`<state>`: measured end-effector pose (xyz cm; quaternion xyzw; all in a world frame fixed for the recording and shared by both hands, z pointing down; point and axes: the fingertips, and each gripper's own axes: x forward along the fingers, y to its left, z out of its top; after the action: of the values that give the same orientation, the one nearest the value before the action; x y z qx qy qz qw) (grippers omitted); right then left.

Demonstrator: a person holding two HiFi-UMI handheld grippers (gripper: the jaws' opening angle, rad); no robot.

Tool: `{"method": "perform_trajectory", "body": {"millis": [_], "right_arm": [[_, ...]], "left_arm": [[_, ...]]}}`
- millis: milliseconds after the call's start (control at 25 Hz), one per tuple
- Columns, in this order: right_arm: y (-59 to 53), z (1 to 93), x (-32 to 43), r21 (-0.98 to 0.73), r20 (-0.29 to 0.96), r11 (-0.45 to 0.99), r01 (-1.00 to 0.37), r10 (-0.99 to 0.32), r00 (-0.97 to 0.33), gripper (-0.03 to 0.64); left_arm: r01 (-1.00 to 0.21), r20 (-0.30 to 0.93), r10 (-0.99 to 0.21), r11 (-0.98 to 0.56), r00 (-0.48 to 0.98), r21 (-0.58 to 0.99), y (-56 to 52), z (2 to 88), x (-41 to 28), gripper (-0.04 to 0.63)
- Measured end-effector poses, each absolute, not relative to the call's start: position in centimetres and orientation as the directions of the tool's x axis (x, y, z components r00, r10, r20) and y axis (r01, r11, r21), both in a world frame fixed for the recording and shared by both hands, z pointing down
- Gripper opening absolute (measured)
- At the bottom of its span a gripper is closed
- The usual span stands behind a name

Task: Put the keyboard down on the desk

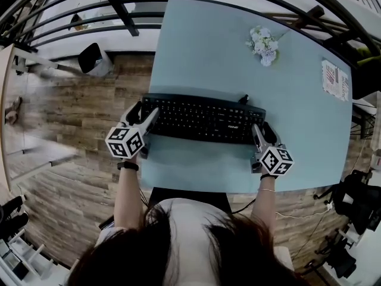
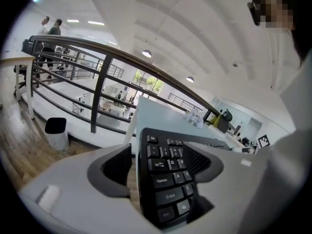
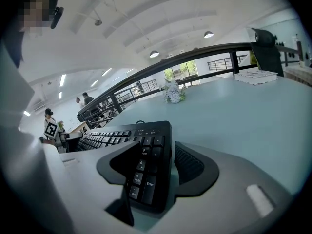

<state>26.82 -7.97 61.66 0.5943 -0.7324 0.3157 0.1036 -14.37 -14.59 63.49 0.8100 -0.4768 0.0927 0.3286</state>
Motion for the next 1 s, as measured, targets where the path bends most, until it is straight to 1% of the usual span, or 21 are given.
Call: {"method": "perform_trajectory", "body": {"millis": [640,840,1000], "right_arm": [[-7.6,59.9,26.5,-0.321,0.496,0.099,-0.942,-0.829,-0.257,0.198],[-7.5,58.1,26.2,-0.297,0.463,0.127,-0.946,-0.847,-0.259,0.198],[-7.5,55.6,25.6,-0.277,0.424,0.169,-0.946,-0.862,-0.278,0.198]], "left_arm": [[-0.838,0.459,-0.713,-0.357,0.53,0.413,-13.9,61.9,-14.3,0.356],[-0.85,0.436,-0.736,-0.381,0.517,0.365,-13.6,59.8,-14.6,0.356],[-0.853,0.395,-0.762,-0.403,0.513,0.33,-13.5,56.8,-14.7,0.356]]}}
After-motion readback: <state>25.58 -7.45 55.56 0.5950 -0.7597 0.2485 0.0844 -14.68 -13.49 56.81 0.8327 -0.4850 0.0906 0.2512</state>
